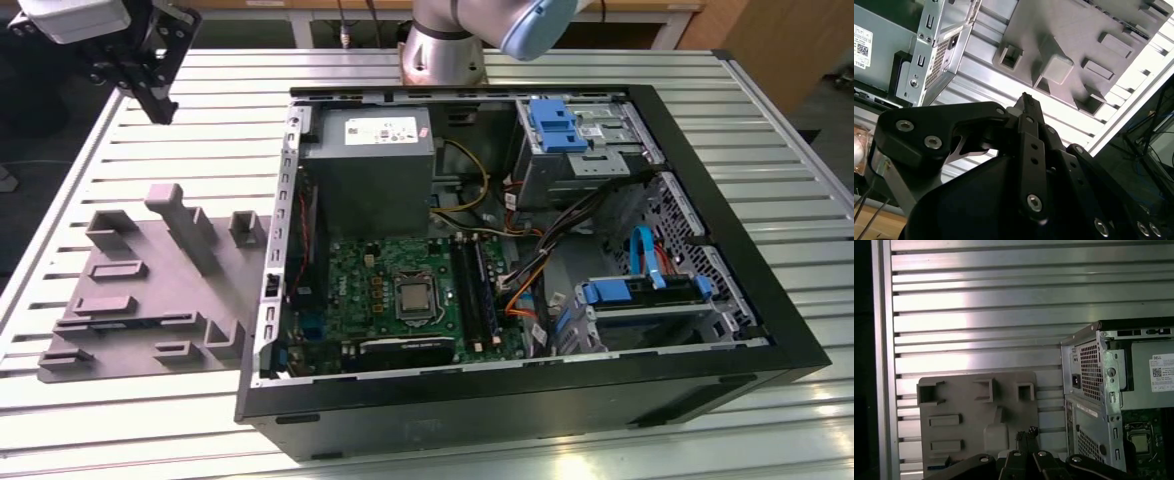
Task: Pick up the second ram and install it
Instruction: 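Reach for the second ram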
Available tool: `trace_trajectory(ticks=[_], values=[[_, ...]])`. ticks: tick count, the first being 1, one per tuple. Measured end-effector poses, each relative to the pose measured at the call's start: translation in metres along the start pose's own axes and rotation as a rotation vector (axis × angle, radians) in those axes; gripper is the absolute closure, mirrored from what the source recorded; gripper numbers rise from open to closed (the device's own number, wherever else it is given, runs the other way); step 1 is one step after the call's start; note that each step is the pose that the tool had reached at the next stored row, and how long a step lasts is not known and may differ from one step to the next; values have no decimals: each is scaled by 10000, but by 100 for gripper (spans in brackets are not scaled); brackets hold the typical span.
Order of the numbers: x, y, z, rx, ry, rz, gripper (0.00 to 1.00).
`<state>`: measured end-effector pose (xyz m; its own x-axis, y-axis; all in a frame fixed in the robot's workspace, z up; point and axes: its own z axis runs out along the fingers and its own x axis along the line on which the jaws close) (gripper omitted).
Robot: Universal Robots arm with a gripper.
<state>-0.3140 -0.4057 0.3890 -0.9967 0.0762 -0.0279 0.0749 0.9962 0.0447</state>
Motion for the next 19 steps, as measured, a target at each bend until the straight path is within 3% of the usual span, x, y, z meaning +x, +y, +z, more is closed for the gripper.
trace_trajectory(ticks=[7, 19], values=[[38, -38, 17, 0, 0, -1, 89], [161, -68, 26, 0, -1, 0, 89]])
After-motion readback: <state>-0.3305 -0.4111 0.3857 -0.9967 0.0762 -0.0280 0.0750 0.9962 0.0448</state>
